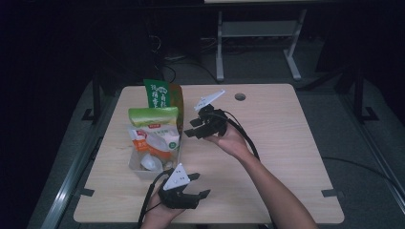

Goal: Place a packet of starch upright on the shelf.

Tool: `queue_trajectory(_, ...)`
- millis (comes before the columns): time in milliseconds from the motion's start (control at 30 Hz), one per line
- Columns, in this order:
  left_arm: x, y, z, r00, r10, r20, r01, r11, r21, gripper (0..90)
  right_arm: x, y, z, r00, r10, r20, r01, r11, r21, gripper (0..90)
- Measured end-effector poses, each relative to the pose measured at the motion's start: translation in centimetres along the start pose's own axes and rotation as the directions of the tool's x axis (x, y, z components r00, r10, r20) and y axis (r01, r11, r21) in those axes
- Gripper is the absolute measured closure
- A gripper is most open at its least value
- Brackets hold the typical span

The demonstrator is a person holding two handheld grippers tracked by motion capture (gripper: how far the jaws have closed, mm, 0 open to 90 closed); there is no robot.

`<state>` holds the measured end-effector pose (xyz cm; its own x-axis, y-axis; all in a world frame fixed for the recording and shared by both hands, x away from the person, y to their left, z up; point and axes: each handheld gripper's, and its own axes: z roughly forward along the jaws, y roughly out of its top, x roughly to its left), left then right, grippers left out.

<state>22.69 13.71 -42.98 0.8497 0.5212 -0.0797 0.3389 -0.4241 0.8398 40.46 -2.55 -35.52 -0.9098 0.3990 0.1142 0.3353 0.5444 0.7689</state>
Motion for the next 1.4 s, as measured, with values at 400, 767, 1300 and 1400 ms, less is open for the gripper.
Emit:
queue_trajectory(400, 0.4, 0.2, -0.1, 1.0, 0.002, -0.005, -0.002, 1.0, -0.002, 34.9, -0.9, -2.2, -2.5, 0.9978, 0.065, 0.013, -0.065, 0.998, 0.001, 44.2)
queue_trajectory(767, 0.4, 0.1, 0.0, 1.0, -0.006, 0.004, 0.006, 0.9999, -0.009, 34.4, -1.4, -4.3, -4.7, 0.9935, 0.11, 0.029, -0.111, 0.994, 0.011, 42.1)
queue_trajectory(1300, 0.7, 0.1, -0.2, 1.0, -0.004, 0.001, 0.004, 0.9999, -0.015, 33.9, -1.4, -7.3, -7.0, 0.9889, 0.141, 0.047, -0.142, 0.989, 0.025, 39.3)
queue_trajectory(1400, 0.7, 0.1, -0.4, 1.0, -0.005, -0.001, 0.005, 0.9999, -0.011, 33.9, -1.4, -7.9, -7.4, 0.9862, 0.156, 0.054, -0.158, 0.987, 0.029, 38.7)
